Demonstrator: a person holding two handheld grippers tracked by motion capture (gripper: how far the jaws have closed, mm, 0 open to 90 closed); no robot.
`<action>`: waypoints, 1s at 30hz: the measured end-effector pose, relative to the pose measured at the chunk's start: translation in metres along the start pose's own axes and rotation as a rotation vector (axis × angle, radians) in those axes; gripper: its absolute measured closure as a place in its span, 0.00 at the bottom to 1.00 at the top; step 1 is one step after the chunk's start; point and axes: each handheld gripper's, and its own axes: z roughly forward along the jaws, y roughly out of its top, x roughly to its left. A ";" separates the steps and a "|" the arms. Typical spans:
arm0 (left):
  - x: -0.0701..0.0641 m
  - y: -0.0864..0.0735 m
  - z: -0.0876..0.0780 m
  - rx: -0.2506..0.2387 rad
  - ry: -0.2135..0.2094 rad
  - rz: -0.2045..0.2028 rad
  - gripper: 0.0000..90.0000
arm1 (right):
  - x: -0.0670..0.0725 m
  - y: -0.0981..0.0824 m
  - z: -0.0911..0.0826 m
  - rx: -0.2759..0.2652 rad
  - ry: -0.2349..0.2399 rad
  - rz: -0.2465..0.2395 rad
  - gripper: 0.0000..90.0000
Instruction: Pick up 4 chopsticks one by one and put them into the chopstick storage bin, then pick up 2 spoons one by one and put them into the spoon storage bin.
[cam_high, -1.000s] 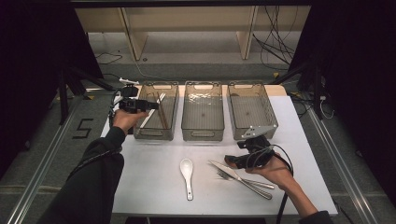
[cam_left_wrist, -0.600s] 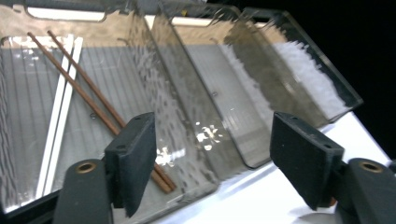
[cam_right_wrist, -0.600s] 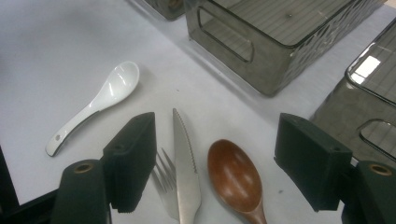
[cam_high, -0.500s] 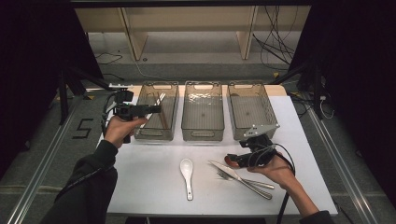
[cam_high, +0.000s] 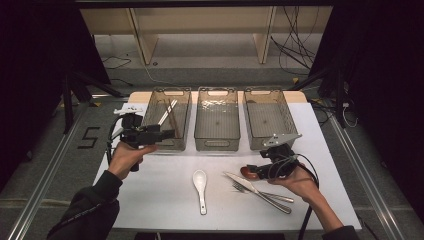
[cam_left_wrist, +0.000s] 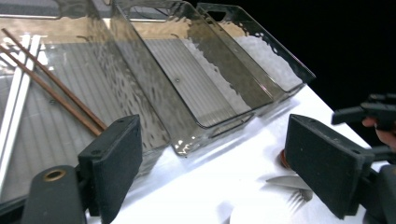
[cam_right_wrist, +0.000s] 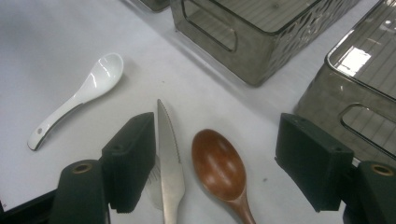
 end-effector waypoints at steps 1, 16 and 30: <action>-0.002 -0.002 0.000 0.000 -0.002 0.012 0.20 | -0.001 -0.001 0.000 0.001 0.002 0.000 0.33; -0.017 -0.032 -0.014 -0.021 -0.022 0.104 0.18 | -0.009 -0.006 0.004 0.051 -0.014 0.004 0.31; -0.029 -0.049 -0.011 0.011 0.000 0.161 0.18 | -0.011 -0.008 0.005 0.080 -0.028 0.001 0.31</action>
